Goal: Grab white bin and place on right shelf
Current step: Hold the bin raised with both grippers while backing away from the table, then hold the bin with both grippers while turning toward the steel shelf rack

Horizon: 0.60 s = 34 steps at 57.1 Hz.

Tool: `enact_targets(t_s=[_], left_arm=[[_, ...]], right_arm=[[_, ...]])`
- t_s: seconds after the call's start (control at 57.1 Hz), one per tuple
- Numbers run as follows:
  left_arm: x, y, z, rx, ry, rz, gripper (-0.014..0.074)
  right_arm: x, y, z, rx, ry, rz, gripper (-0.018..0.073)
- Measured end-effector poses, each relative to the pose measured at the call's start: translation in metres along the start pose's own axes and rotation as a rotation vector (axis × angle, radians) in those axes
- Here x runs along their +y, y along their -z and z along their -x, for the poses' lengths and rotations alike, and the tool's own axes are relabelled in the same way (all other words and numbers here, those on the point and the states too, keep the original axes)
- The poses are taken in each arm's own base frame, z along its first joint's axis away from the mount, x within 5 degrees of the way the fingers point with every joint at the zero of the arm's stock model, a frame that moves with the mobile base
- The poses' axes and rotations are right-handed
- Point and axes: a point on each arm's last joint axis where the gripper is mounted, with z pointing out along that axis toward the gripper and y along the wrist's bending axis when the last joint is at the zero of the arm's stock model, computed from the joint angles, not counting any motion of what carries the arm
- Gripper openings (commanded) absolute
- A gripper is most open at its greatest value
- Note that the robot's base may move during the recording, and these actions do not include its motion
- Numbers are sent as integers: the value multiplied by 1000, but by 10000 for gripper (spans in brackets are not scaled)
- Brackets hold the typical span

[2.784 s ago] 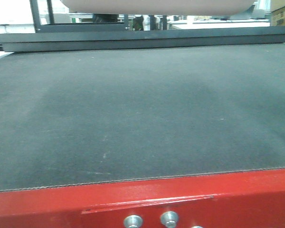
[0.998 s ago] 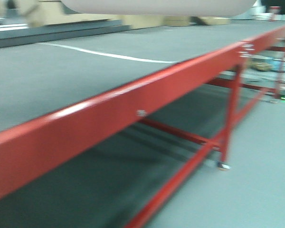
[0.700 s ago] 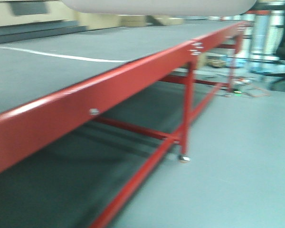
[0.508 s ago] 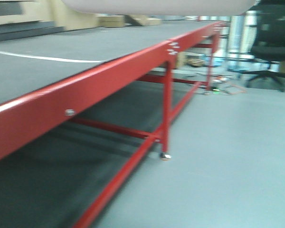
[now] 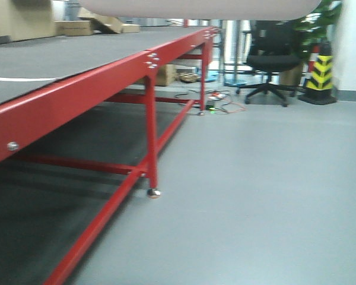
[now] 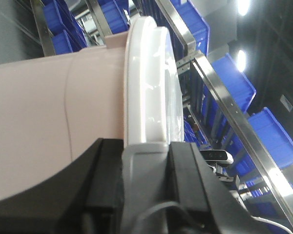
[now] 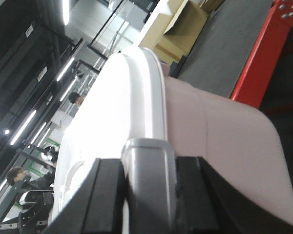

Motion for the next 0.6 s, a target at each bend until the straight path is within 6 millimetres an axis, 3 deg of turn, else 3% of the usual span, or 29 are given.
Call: enact_targets(t_s=[0.595], left_arm=[[0, 0, 0, 1, 0, -1, -126]], right_arm=[[0, 0, 0, 0, 0, 0, 58]])
